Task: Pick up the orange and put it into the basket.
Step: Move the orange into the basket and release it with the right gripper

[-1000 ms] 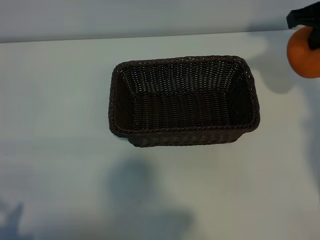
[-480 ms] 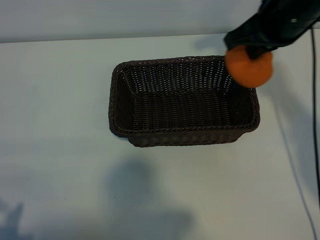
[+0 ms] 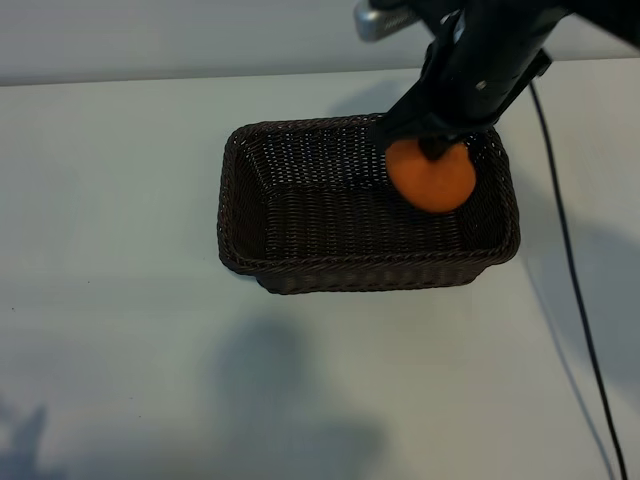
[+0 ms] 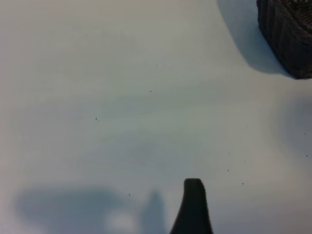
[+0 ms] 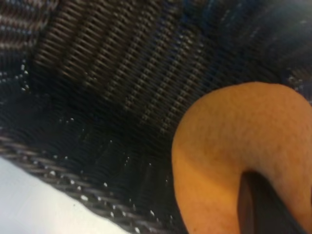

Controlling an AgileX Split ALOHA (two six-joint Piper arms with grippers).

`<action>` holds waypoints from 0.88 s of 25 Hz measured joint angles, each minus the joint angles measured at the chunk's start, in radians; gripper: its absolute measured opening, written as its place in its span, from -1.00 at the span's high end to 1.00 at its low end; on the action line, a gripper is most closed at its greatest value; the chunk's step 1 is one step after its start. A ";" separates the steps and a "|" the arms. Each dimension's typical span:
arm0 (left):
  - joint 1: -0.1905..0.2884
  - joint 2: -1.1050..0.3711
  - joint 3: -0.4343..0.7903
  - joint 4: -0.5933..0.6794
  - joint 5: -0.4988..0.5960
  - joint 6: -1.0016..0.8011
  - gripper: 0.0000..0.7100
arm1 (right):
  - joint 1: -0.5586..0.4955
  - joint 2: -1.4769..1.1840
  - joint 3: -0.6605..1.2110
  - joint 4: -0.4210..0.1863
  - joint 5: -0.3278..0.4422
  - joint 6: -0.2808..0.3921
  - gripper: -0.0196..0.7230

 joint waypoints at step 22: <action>0.000 0.000 0.000 0.000 0.000 -0.001 -0.66 | 0.000 0.197 -0.002 0.000 -0.051 -0.014 0.76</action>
